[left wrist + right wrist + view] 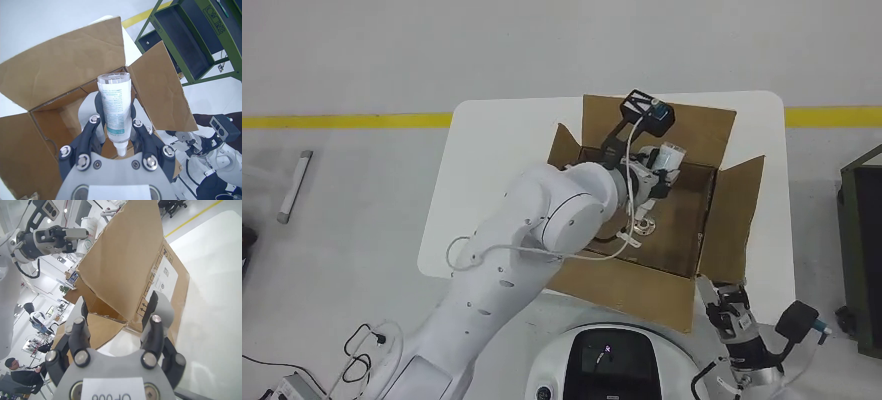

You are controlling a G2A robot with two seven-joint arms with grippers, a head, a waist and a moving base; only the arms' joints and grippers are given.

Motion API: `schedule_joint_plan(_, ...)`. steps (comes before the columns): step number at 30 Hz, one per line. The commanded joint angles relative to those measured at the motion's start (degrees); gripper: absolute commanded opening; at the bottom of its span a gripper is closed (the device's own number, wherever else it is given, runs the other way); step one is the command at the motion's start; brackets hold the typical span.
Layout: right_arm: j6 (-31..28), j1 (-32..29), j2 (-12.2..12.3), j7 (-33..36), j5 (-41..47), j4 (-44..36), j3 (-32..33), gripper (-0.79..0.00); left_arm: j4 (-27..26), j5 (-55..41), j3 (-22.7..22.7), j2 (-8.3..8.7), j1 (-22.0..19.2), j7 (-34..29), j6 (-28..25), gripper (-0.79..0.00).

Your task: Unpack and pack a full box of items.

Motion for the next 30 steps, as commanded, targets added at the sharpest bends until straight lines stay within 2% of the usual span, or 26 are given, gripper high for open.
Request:
schedule_joint_plan(1,0.94,0.56,-0.03,-0.19,-0.33,0.02,-0.23,-0.428,-0.75,1.38,-0.45,0.19,0.35,-0.54,0.38,-0.785)
schedule_joint_plan(2,1.58,0.85,-0.05,-0.30,-0.53,0.10,-0.29,-0.576,-1.15,2.65,-0.94,0.31,0.34,-0.91,1.14,-0.785)
schedule_joint_plan(4,2.32,1.41,-0.06,-0.39,-0.50,0.10,-0.40,-0.727,-2.47,2.85,-2.25,0.45,0.98,-0.68,2.75,-0.785)
schedule_joint_plan(6,2.94,1.84,-0.07,-0.48,-0.31,0.05,-0.28,-0.785,-3.35,3.99,-3.08,0.68,1.51,-0.89,2.85,-0.785)
schedule_joint_plan(19,4.18,4.59,0.15,0.18,3.72,0.86,3.05,-0.785,-5.24,7.27,-4.42,1.22,2.94,-1.43,2.78,-0.785)
schedule_joint_plan(30,2.45,7.05,0.69,5.20,9.20,3.13,6.91,-0.785,-8.61,12.13,-6.40,1.86,4.19,-5.92,4.84,-0.785)
